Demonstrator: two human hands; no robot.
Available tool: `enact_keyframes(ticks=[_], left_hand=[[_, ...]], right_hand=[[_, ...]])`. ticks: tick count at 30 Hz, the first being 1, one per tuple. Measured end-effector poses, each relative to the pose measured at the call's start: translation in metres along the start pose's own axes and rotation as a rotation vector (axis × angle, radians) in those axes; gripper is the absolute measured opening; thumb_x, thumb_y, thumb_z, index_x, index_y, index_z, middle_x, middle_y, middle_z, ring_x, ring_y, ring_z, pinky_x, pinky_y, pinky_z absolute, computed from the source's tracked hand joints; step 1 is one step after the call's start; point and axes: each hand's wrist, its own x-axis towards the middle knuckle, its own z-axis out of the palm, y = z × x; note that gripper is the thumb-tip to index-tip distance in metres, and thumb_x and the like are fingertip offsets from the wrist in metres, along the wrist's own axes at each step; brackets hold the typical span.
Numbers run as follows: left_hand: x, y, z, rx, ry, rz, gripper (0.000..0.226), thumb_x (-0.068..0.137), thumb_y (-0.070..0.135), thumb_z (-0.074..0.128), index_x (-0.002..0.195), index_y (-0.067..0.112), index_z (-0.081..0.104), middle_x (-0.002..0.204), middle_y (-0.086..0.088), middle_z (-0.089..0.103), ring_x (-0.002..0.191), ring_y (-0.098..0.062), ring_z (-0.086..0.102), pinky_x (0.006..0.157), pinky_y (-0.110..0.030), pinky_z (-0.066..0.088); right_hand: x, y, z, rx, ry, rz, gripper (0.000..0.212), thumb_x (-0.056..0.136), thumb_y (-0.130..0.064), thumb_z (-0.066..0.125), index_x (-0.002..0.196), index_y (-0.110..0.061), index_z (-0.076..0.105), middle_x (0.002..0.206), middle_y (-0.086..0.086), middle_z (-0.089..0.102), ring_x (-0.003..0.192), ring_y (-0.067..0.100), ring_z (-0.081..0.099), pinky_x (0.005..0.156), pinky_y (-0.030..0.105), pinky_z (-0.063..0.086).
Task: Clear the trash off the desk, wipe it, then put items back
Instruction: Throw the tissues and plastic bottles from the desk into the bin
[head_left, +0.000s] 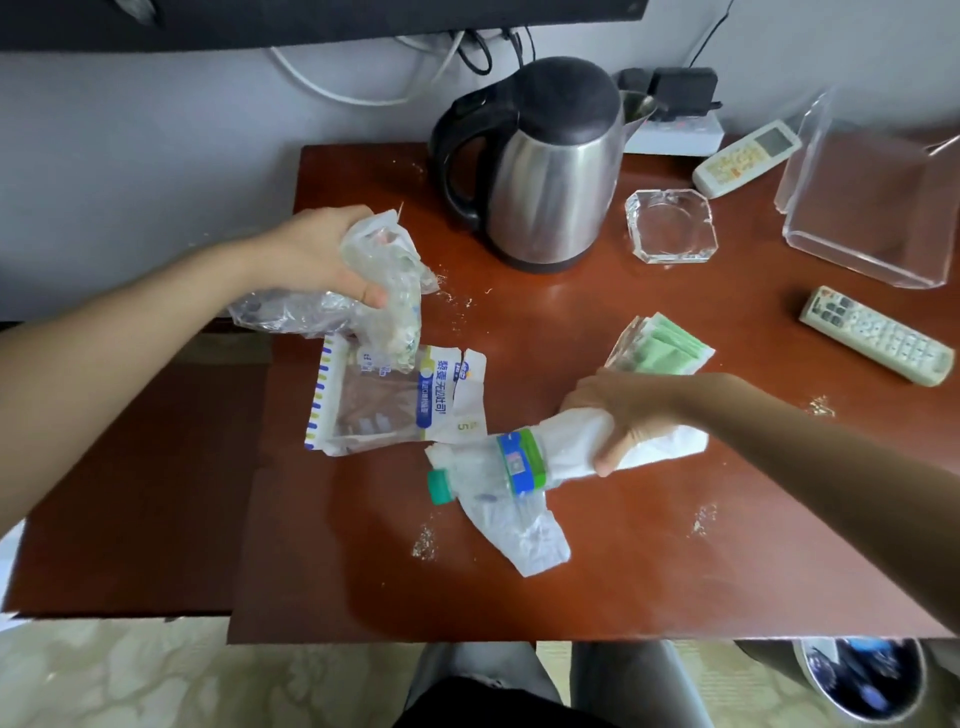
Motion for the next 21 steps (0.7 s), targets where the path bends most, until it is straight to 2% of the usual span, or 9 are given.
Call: enact_keyframes(ticks=[2,4,7,10,12,14,16,18,21], left_hand=[[0.003,0.005,-0.001,0.011,-0.005,0.008,0.080,0.035,0.066,0.071,0.095,0.016,0.053,0.095,-0.008,0.061,0.084,-0.028,0.057,0.073,-0.047,0.047],[0.004,0.012,-0.001,0.029,-0.037,0.016,0.079,0.035,0.066,0.071,0.094,0.017,0.053,0.094,-0.007,0.062,0.085,-0.028,0.058,0.073,-0.046,0.048],[0.004,0.023,0.003,0.039,-0.086,0.027,0.073,0.038,0.064,0.076,0.092,0.021,0.053,0.090,-0.002,0.062,0.082,-0.023,0.058,0.070,-0.040,0.047],[0.003,0.030,0.008,0.034,-0.113,0.042,0.060,0.053,0.044,0.087,0.097,0.019,0.054,0.092,-0.003,0.063,0.085,-0.025,0.058,0.071,-0.038,0.046],[-0.001,0.034,0.010,0.049,-0.128,0.055,0.059,0.056,0.040,0.086,0.098,0.015,0.054,0.094,-0.008,0.063,0.085,-0.027,0.058,0.073,-0.043,0.047],[-0.004,0.035,0.009,0.067,-0.137,0.059,0.058,0.056,0.040,0.086,0.097,0.014,0.054,0.092,-0.009,0.062,0.082,-0.026,0.057,0.071,-0.042,0.047],[-0.008,0.038,0.006,0.076,-0.142,0.058,0.056,0.056,0.039,0.086,0.096,0.016,0.054,0.091,-0.005,0.062,0.081,-0.023,0.057,0.071,-0.040,0.047],[-0.011,0.039,0.004,0.093,-0.145,0.053,0.055,0.055,0.039,0.086,0.095,0.019,0.054,0.089,-0.003,0.061,0.081,-0.022,0.057,0.070,-0.039,0.047],[-0.016,0.040,0.002,0.153,-0.123,0.052,0.052,0.055,0.044,0.085,0.090,0.025,0.052,0.085,0.001,0.059,0.081,-0.021,0.055,0.069,-0.038,0.045]], right_hand=[[-0.008,0.015,-0.003,0.015,0.056,0.062,0.077,0.052,-0.054,0.077,0.121,-0.030,0.051,0.106,-0.007,0.049,0.105,0.017,0.045,0.091,0.037,0.040],[-0.016,0.029,-0.007,0.027,0.144,0.125,0.077,0.054,-0.053,0.077,0.123,-0.033,0.050,0.105,-0.005,0.046,0.103,0.017,0.043,0.089,0.037,0.040],[-0.023,0.033,-0.014,0.117,0.354,0.120,0.061,0.069,-0.039,0.078,0.123,-0.028,0.052,0.105,-0.003,0.046,0.098,0.017,0.045,0.084,0.032,0.038],[-0.027,0.010,-0.024,0.350,0.567,0.018,0.036,0.077,-0.032,0.074,0.108,-0.023,0.058,0.092,-0.007,0.052,0.086,0.012,0.051,0.071,0.019,0.036],[-0.025,-0.010,-0.028,0.471,0.586,-0.036,0.020,0.081,-0.028,0.071,0.094,-0.026,0.055,0.082,-0.014,0.052,0.074,0.003,0.050,0.062,0.008,0.035],[-0.016,-0.027,-0.028,0.467,0.560,-0.074,0.015,0.084,-0.027,0.068,0.092,-0.026,0.055,0.081,-0.015,0.053,0.073,0.002,0.050,0.062,0.005,0.036],[-0.001,-0.036,-0.022,0.387,0.544,-0.086,0.027,0.085,-0.028,0.066,0.110,-0.021,0.058,0.096,-0.006,0.056,0.089,0.011,0.052,0.076,0.013,0.040],[0.014,-0.038,-0.012,0.258,0.521,-0.063,0.049,0.085,-0.035,0.065,0.129,-0.023,0.048,0.114,0.001,0.051,0.108,0.018,0.047,0.092,0.030,0.041],[0.033,-0.052,-0.010,0.188,0.569,-0.071,0.062,0.085,-0.047,0.060,0.139,-0.028,0.036,0.122,0.002,0.045,0.118,0.022,0.039,0.097,0.039,0.039]])
